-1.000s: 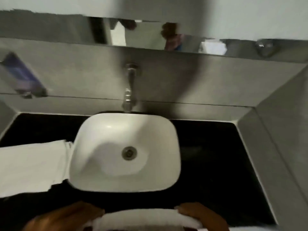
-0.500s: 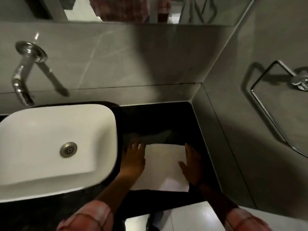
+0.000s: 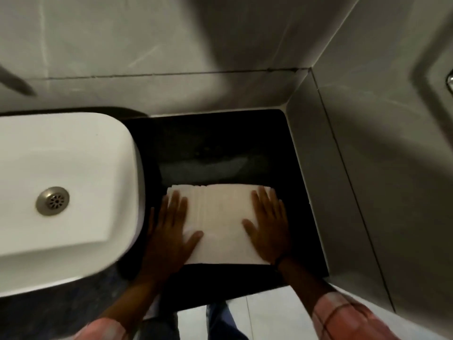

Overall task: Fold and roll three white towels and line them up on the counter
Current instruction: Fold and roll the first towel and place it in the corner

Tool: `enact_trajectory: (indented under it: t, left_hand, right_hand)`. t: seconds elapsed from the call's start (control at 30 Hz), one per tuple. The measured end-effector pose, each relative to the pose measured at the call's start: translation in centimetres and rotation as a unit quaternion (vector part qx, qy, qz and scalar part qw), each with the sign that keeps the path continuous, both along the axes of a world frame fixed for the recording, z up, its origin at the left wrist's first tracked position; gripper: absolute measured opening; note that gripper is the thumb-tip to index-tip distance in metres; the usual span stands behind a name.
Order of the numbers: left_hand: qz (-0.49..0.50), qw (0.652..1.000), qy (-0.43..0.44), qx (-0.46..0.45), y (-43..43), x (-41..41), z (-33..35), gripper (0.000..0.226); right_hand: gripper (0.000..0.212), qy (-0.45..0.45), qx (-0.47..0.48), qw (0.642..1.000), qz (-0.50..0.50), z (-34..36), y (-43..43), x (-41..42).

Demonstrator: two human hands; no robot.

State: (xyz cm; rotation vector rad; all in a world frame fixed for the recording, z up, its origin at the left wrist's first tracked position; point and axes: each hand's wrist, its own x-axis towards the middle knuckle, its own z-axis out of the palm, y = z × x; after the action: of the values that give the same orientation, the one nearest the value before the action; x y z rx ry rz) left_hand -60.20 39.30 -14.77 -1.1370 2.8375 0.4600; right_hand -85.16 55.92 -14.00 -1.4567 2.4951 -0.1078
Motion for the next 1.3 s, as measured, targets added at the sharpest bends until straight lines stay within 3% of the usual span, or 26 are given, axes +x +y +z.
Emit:
enact_trajectory:
  t: [0.1,0.17,0.23,0.33,0.43,0.53,0.6,0.67,0.73,0.77,0.83,0.93,1.0,1.07,1.13,1.17,1.23,1.3]
  left_hand:
    - [0.037,0.999,-0.023,0.012,0.1,1.9,0.1,0.103]
    - [0.011,1.0,-0.015,-0.014,-0.2,1.2,0.5,0.096]
    - [0.016,0.999,0.007,-0.05,-0.5,-0.5,1.8,0.076]
    - [0.111,0.992,0.03,-0.042,-0.3,-4.5,4.8,0.042]
    - [0.045,0.998,0.037,-0.023,3.1,-6.1,6.6,0.015]
    - [-0.061,0.997,0.03,0.038,10.4,-2.0,5.5,0.042]
    - [-0.095,0.992,0.001,0.078,14.4,2.4,4.2,0.082]
    - [-0.144,0.987,-0.028,0.061,16.0,5.9,2.9,0.1]
    - [-0.17,0.984,-0.035,0.028,16.1,7.0,2.5,0.076]
    - [-0.162,0.987,-0.006,0.015,16.0,7.0,2.5,0.058]
    - [-0.144,0.988,0.064,0.002,15.0,6.3,3.2,0.046]
    - [-0.148,0.981,0.12,0.045,12.6,6.0,4.5,0.033]
    - [-0.049,0.973,0.156,0.165,11.3,5.9,5.7,0.03]
    - [0.099,0.932,0.201,0.284,10.6,5.1,6.4,0.034]
    - [0.21,0.893,0.238,0.318,10.2,3.7,6.4,0.033]
    - [0.232,0.892,0.245,0.301,10.0,3.1,6.4,0.032]
    - [0.188,0.931,0.224,0.218,9.7,2.6,5.9,0.021]
    - [0.075,0.982,0.143,0.096,9.5,2.9,5.0,0.005]
  right_hand:
    - [0.08,0.004,0.023,1.0,-0.021,0.2,1.0,-1.0]
    - [0.081,0.012,0.046,0.998,-0.038,0.8,1.0,-0.4]
    - [0.085,0.021,0.054,0.996,-0.072,1.4,2.2,0.8]
    - [0.094,0.008,0.073,0.993,-0.098,2.4,6.2,4.1]
    - [0.105,-0.013,0.081,0.991,-0.105,3.1,10.5,8.1]
    - [0.116,-0.012,0.057,0.995,-0.076,3.6,13.8,10.0]
    - [0.117,-0.012,0.06,0.998,-0.028,3.5,15.2,10.2]
    - [0.108,-0.006,0.061,0.998,0.026,3.4,16.1,10.1]
    - [0.085,-0.011,0.041,0.998,0.044,3.1,16.6,9.4]
    - [0.07,-0.005,0.012,0.999,0.044,3.0,16.8,9.1]
    - [0.046,0.024,-0.063,0.996,0.055,2.8,16.8,8.4]
    - [0.036,-0.028,-0.12,0.991,0.06,3.5,16.0,7.3]
    - [0.035,-0.122,-0.125,0.985,0.003,4.4,15.0,6.7]
    - [0.031,-0.231,-0.142,0.956,-0.109,5.2,13.7,6.6]
    - [0.033,-0.332,-0.157,0.902,-0.229,5.7,12.2,6.9]
    - [0.036,-0.344,-0.161,0.885,-0.269,5.7,11.5,6.9]
    - [0.031,-0.274,-0.161,0.913,-0.254,5.6,10.6,6.9]
    - [0.013,-0.102,-0.145,0.976,-0.128,4.9,10.6,6.9]
